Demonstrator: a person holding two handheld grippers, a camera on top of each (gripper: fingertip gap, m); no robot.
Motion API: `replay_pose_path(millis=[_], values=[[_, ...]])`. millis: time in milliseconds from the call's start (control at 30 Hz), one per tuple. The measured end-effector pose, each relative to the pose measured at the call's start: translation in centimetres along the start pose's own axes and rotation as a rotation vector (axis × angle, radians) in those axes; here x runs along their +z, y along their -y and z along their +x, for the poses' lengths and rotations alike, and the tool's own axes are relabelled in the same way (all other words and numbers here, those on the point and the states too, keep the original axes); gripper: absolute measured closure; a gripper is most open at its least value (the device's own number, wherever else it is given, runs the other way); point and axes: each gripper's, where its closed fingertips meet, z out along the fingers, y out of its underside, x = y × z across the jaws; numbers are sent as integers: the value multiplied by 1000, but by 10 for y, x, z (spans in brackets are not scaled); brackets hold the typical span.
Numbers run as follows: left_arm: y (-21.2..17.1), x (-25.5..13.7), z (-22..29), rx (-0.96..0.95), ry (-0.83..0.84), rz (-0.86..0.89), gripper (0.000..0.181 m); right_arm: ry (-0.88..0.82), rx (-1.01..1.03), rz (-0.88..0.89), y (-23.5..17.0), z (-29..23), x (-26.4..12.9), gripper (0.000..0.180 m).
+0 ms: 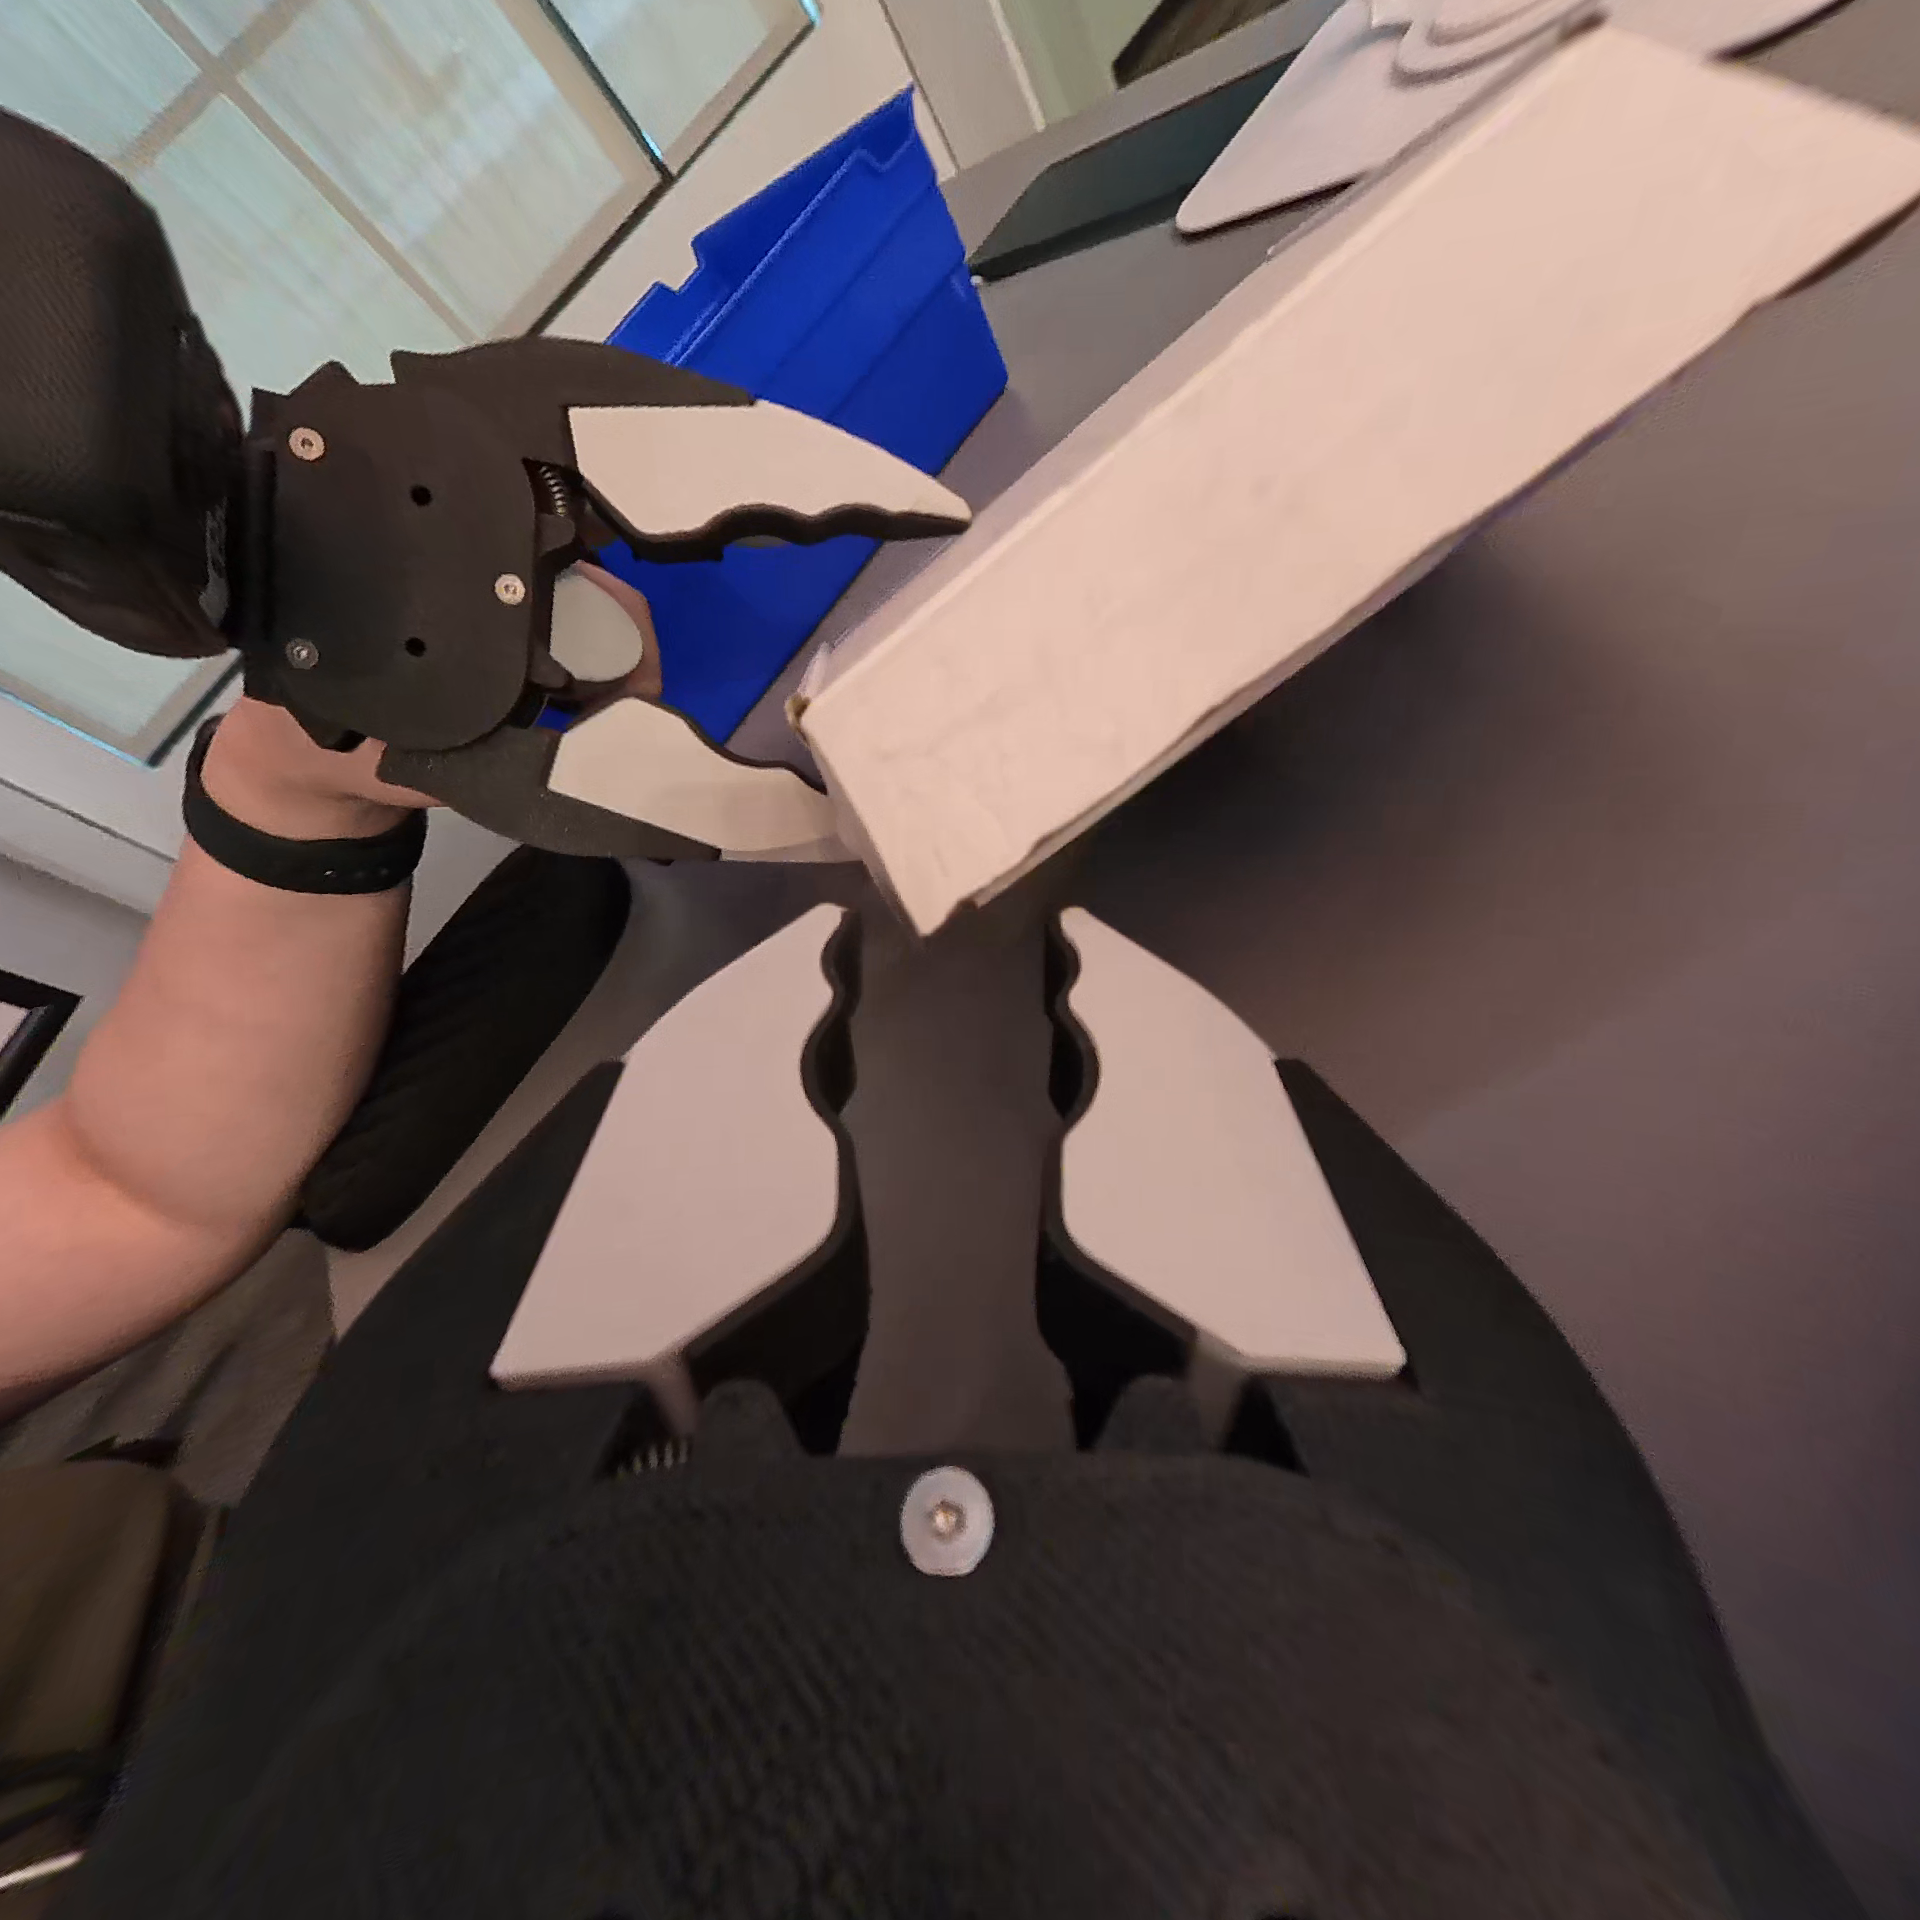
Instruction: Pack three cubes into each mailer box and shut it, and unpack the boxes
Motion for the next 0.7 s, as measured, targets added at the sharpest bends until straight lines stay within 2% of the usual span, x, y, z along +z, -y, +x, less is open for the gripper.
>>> replay_pose_path(millis=[67, 133, 300, 700], values=[[0, -1, -1, -9, -4, 4, 104, 44, 2, 4, 0, -6, 2, 147], [-1, 0, -1, 5, 1, 6, 104, 90, -18, 58, 7, -13, 2, 158], [-2, -1, -1, -5, 0, -1, 105, 105, -80, 60, 6, -13, 6, 173], [-2, -1, -1, 7, 2, 0, 105, -79, -445, 86, 14, -8, 1, 173]])
